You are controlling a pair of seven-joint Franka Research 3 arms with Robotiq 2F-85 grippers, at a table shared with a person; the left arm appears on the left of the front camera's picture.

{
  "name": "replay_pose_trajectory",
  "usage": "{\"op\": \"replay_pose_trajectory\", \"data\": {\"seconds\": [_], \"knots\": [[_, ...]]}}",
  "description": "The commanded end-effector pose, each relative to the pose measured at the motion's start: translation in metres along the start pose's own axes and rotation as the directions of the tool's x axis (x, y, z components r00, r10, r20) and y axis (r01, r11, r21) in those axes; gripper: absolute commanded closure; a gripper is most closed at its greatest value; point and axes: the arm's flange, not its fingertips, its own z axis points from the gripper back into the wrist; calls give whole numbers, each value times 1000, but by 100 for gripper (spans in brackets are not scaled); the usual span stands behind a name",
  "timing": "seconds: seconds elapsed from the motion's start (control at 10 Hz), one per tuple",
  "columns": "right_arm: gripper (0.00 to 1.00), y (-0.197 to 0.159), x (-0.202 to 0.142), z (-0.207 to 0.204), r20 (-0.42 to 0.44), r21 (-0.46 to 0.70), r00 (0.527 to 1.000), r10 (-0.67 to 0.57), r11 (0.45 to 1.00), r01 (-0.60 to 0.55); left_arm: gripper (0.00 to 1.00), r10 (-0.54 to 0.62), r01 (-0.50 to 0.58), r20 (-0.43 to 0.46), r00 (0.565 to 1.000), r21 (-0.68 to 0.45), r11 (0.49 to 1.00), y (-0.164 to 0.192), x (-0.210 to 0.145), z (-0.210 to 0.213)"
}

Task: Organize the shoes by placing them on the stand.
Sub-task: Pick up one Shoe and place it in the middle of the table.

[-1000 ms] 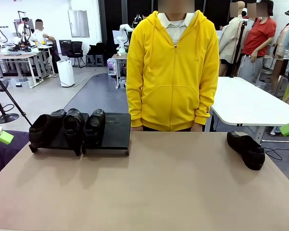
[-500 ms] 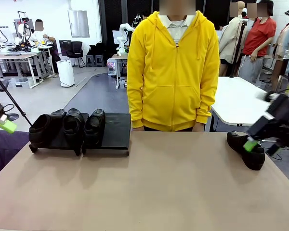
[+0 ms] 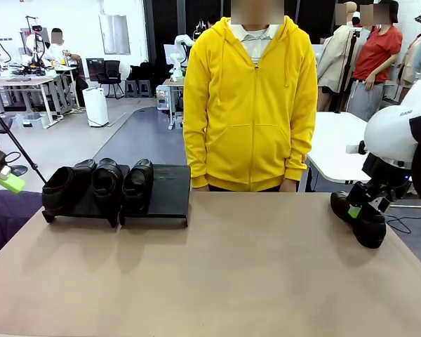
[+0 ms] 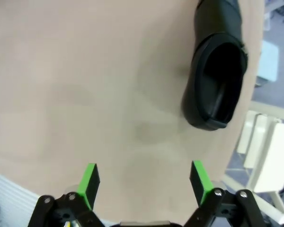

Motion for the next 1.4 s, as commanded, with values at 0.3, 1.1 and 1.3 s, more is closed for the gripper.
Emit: {"op": "replay_pose_trajectory", "data": {"seconds": [0.3, 1.1, 1.3], "knots": [[0, -6, 18, -9, 17, -26, 1000, 16, 1000, -16, 0, -11, 12, -6, 1000, 5, 1000, 2, -2, 2], [0, -70, 85, -84, 88, -65, 996, 13, 998, -7, 0, -11, 12, -6, 1000, 5, 1000, 2, -2, 2], [0, -77, 85, -92, 73, -32, 997, -9, 999, 11, 0, -11, 12, -6, 1000, 5, 1000, 2, -2, 2]]}}
